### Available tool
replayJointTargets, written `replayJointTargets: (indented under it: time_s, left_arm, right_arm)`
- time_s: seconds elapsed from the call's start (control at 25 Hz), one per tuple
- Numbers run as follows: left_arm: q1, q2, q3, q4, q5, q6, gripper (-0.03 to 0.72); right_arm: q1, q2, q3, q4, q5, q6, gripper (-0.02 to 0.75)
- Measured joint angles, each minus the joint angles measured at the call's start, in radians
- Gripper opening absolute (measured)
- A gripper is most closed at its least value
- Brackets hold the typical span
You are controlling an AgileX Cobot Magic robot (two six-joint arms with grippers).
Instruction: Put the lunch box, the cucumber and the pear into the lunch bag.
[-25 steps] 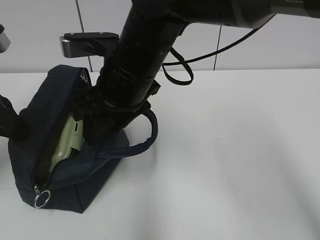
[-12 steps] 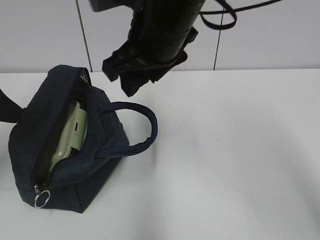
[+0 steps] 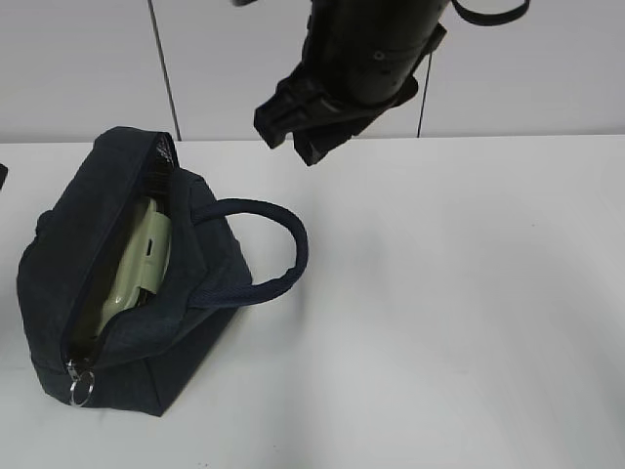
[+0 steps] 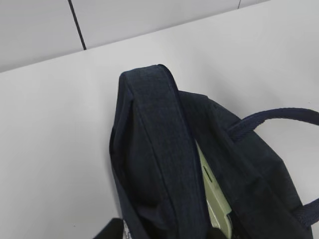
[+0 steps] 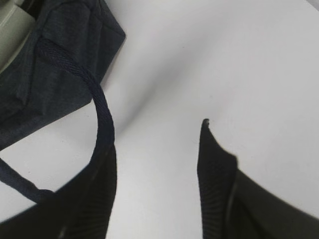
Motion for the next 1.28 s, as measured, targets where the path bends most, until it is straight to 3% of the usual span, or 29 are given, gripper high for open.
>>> replayJointTargets:
  time_s: [0.36,0.56,0.8,1.0,1.28]
  left_arm:
    - [0.0,-0.174,0.162,0.043,-0.164,0.0,0.308]
    - [0.0,-0.215,0.25,0.043,-0.203,0.0,0.308]
    - [0.0,-0.215,0.259,0.044,-0.203,0.0,0.309]
    - [0.0,-0.215,0.259,0.045,-0.173,0.004,0.308]
    - [0.0,-0.214,0.259,0.059,-0.099,0.01,0.297]
  right_arm:
    - [0.0,-0.293,0.505,-0.052,-0.542,0.12,0.41]
    - [0.0,-0.372,0.744,-0.032,-0.762,0.133,0.41]
    - [0.0,-0.374,0.775,-0.025,-0.84,0.134,0.386]
    - [0.0,-0.374,0.775,-0.025,-0.963,0.134,0.301]
    - [0.0,-0.357,0.775,-0.079,-0.961,0.134,0.255]
